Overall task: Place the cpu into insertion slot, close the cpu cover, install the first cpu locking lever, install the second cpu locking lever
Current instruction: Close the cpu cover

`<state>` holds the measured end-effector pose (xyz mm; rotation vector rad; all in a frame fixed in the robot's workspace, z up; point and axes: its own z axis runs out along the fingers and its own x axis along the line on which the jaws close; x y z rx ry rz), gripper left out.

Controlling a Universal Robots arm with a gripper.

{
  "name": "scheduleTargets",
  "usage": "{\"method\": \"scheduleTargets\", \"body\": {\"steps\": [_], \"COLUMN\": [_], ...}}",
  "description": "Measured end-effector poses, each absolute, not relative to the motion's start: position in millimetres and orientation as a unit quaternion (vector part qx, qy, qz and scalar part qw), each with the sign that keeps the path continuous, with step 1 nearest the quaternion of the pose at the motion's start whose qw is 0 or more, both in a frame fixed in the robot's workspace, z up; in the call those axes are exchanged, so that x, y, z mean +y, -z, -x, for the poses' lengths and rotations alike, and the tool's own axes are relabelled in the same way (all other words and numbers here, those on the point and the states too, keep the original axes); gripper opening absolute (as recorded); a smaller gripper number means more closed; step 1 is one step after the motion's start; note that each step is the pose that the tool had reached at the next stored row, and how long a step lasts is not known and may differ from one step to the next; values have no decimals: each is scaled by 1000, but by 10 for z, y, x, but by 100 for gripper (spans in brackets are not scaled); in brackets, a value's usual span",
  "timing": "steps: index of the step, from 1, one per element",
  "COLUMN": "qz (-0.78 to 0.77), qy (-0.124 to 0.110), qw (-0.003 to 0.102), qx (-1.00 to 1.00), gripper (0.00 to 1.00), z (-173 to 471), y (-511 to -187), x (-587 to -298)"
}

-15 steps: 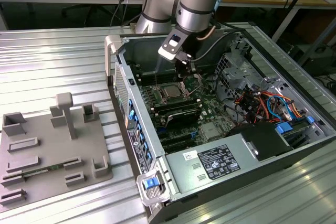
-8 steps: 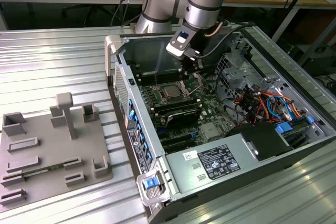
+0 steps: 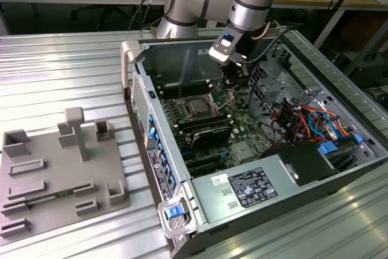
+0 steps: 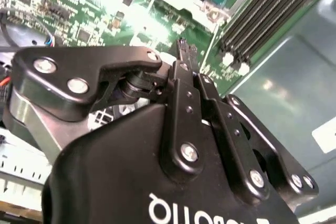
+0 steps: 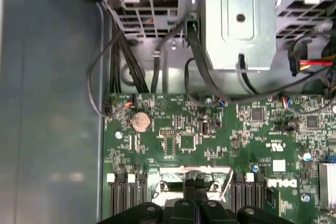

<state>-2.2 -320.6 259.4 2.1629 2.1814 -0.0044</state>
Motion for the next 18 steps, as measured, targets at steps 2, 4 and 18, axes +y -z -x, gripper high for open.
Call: {"method": "scheduleTargets", "body": {"steps": [2,4,18], "qz": [-704,-704,-704], "qy": [2,2,3], "qw": [35,36,35], "qx": [710,710,710], "gripper": [11,11,11], "z": [-9,-54,-319], "y": [-2603,-2618,-2636], "x": [-3200,-3199,-3196]}}
